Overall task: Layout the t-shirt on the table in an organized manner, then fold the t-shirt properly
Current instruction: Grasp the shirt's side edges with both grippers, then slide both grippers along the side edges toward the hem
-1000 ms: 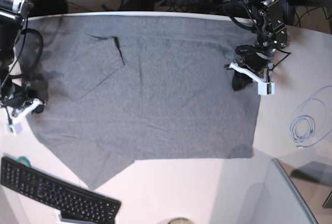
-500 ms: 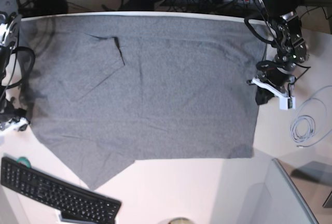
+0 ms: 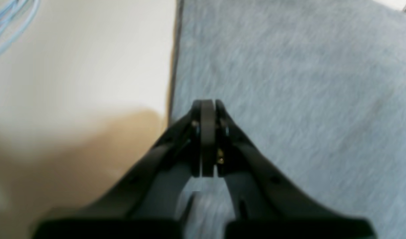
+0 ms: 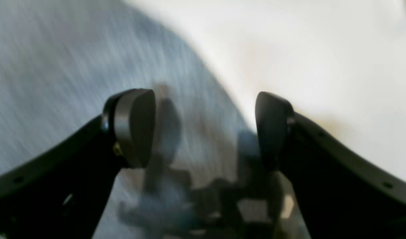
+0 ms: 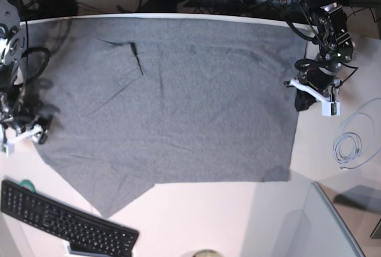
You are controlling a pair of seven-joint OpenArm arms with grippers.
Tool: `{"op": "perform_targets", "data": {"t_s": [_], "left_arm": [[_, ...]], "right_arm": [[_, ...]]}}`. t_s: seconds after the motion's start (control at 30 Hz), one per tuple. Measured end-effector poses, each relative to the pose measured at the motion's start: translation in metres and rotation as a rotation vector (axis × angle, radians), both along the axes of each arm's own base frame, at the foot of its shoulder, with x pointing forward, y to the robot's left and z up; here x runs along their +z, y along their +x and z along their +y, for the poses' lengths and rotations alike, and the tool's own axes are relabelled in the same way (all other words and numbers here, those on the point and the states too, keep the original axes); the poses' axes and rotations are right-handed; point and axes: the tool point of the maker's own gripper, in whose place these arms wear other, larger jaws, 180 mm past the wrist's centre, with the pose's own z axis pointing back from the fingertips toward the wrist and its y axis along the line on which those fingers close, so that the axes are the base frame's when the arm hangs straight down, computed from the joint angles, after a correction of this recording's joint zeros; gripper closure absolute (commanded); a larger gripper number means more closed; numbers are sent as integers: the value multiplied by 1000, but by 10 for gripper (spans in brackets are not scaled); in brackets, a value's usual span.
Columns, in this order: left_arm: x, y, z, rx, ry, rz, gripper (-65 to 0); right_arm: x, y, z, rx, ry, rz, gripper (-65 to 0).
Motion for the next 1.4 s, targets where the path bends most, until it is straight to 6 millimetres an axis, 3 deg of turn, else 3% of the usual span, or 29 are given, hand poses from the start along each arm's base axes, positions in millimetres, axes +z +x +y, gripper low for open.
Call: {"op": "perform_targets", "data": {"t_s": [0.1, 0.2, 0.4, 0.57, 0.7, 0.87, 1.0, 1.1, 1.4], "left_arm": [[-1, -5, 10, 5, 21, 12, 0], [-1, -7, 9, 5, 16, 9, 0], [-1, -8, 9, 4, 16, 12, 0], [-3, -8, 8, 5, 13, 15, 0], [-3, -9, 8, 5, 13, 17, 0], [-3, -9, 8, 5, 12, 17, 0], [-3, -9, 8, 6, 11, 16, 0], [-5, -10, 8, 5, 11, 24, 0], [-4, -8, 6, 2, 9, 18, 0]], "right_arm": [[0, -5, -20, -71, -60, 38, -440], [-3, -10, -22, -70, -63, 48, -432], [-5, -10, -19, -69, -58, 48, -183], [-6, -12, -18, -64, -50, 72, -153], [-4, -9, -15, -52, -44, 81, -5], [5, -8, -20, -22, -75, 99, 0], [24, -3, -19, 14, -118, 82, 0], [37, -3, -2, 100, -135, 62, 0], [51, -37, 50, 228, -162, 156, 0]]}}
